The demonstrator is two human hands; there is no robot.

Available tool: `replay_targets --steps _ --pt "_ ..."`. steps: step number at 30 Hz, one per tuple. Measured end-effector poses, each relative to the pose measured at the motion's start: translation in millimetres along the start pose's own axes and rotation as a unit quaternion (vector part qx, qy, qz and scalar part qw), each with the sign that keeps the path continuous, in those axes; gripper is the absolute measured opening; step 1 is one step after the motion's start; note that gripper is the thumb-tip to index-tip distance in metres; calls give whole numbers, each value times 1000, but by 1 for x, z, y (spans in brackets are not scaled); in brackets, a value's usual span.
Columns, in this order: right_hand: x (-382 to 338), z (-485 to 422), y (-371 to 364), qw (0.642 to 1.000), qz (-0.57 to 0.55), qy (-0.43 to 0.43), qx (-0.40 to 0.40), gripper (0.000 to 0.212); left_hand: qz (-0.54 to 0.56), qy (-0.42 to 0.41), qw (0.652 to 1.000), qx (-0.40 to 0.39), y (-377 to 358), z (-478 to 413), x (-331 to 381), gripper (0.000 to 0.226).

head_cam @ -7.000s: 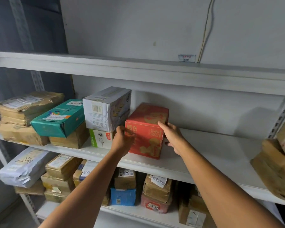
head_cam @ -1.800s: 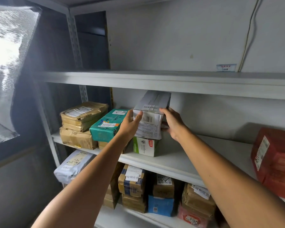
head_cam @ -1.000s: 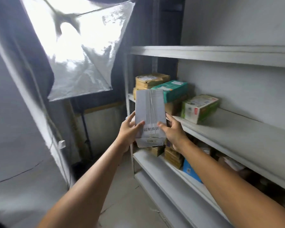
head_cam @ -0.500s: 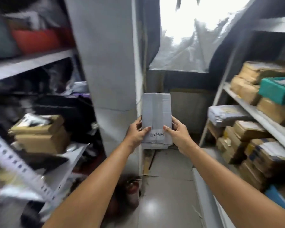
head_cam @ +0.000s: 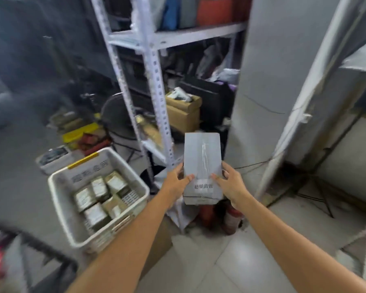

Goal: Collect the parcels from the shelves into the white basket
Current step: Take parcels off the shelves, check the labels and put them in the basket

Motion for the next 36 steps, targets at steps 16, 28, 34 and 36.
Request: replay_targets --steps 16,28,34,36 --pt "75 -99 -306 971 80 -35 -222 45 23 90 981 172 279 -8 -119 57" --pt "184 -254 -527 939 141 -88 -301 49 101 150 941 286 477 -118 -247 65" --pt "263 -313 -643 912 138 -96 -375 47 112 180 904 371 567 -152 -333 69" --pt "297 -329 -678 901 132 -109 -398 51 105 182 897 388 596 -165 -362 70"
Point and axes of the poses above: each hand's wrist, its own z-axis away from the middle knuckle, its own y-axis out of the back of the hand, x = y × z, the point moved 9 cm from there along -z, towards the middle knuckle
